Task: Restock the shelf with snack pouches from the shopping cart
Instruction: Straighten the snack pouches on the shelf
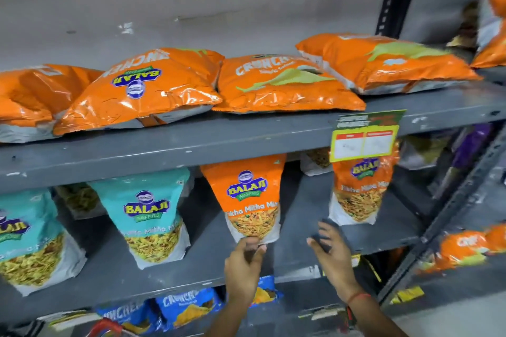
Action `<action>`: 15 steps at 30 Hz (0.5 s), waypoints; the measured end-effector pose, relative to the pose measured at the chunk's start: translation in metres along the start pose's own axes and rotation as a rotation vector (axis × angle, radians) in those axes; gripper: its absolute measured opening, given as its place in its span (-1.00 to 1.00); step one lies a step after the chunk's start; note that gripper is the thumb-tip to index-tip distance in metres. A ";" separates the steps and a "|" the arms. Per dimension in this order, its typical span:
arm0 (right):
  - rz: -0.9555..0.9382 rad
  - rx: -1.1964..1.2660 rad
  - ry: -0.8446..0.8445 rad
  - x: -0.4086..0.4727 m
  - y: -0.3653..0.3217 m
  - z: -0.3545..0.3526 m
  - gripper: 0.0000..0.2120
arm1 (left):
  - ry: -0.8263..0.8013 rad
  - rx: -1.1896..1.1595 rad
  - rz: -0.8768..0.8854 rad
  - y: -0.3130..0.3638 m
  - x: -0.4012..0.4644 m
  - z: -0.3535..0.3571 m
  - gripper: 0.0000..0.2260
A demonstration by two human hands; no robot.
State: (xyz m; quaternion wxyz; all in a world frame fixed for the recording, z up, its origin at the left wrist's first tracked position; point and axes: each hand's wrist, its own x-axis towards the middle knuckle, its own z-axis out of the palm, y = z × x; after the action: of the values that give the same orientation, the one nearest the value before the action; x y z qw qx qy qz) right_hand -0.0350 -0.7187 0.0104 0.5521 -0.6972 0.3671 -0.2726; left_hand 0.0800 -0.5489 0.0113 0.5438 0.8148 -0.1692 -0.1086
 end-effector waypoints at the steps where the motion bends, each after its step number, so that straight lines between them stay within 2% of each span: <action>1: 0.006 0.014 0.072 0.000 0.002 -0.015 -0.56 | -0.035 -0.019 0.023 0.010 0.000 0.012 -0.91; 4: -0.008 0.022 0.235 0.013 0.007 -0.062 -0.56 | -0.144 -0.064 0.067 0.038 0.006 0.057 -0.83; 6: -0.015 -0.036 0.244 0.030 0.014 -0.092 -0.50 | -0.245 -0.076 0.029 0.055 0.014 0.088 -0.72; 9: 0.093 -0.062 0.125 0.059 0.026 -0.122 -0.32 | -0.418 -0.066 -0.048 0.072 0.032 0.127 -0.50; 11: 0.129 -0.045 0.037 0.076 0.032 -0.131 -0.25 | -0.475 -0.087 -0.071 0.077 0.045 0.147 -0.39; 15: 0.147 0.084 -0.104 0.098 0.032 -0.136 -0.23 | -0.543 -0.094 -0.071 0.078 0.067 0.168 -0.34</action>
State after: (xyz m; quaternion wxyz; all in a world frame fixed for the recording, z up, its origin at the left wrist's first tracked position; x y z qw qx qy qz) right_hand -0.0916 -0.8798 0.0095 0.6175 -0.6579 0.3764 -0.2101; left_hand 0.0689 -0.7458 0.0185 0.5117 0.7351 -0.2749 -0.3497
